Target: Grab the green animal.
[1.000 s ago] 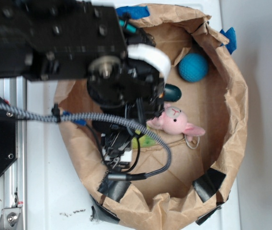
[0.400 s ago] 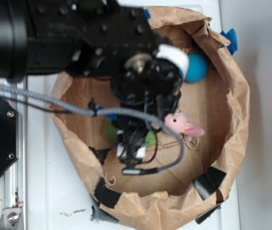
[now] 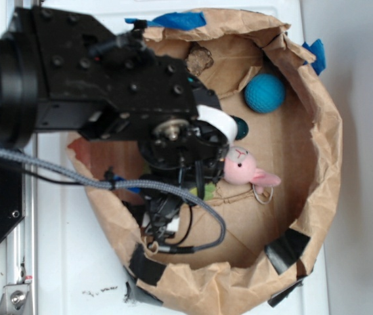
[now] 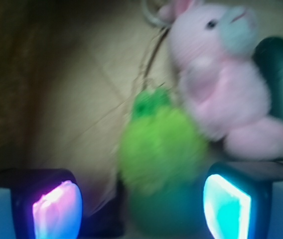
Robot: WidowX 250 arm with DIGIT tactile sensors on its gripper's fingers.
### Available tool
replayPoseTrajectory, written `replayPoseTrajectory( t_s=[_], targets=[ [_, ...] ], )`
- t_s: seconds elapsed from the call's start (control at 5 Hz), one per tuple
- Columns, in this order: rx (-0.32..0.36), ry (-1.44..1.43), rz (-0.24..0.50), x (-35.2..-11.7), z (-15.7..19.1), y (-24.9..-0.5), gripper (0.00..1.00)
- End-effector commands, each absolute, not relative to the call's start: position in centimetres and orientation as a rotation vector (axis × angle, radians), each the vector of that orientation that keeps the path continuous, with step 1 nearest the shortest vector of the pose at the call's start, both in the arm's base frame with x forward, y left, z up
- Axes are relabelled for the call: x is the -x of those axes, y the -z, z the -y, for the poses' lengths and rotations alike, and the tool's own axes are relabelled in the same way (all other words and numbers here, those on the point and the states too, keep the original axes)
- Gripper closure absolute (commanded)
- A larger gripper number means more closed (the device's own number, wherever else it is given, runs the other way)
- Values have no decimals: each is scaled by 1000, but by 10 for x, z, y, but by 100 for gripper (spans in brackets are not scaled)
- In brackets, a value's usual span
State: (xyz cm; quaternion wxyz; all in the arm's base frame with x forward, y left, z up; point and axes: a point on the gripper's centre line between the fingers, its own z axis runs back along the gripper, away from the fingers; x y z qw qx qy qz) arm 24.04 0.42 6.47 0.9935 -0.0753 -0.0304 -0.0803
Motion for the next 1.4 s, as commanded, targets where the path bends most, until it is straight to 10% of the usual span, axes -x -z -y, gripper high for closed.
replayPoseTrajectory(
  t_s=[0.0,0.2,0.4,1.2],
  targets=[
    [100,205,55,-266,-11,-37,0],
    [96,208,49,-263,-10,-32,22],
    [102,209,62,-262,-9,-35,100],
    [177,100,258,-260,-10,-158,100]
  ],
)
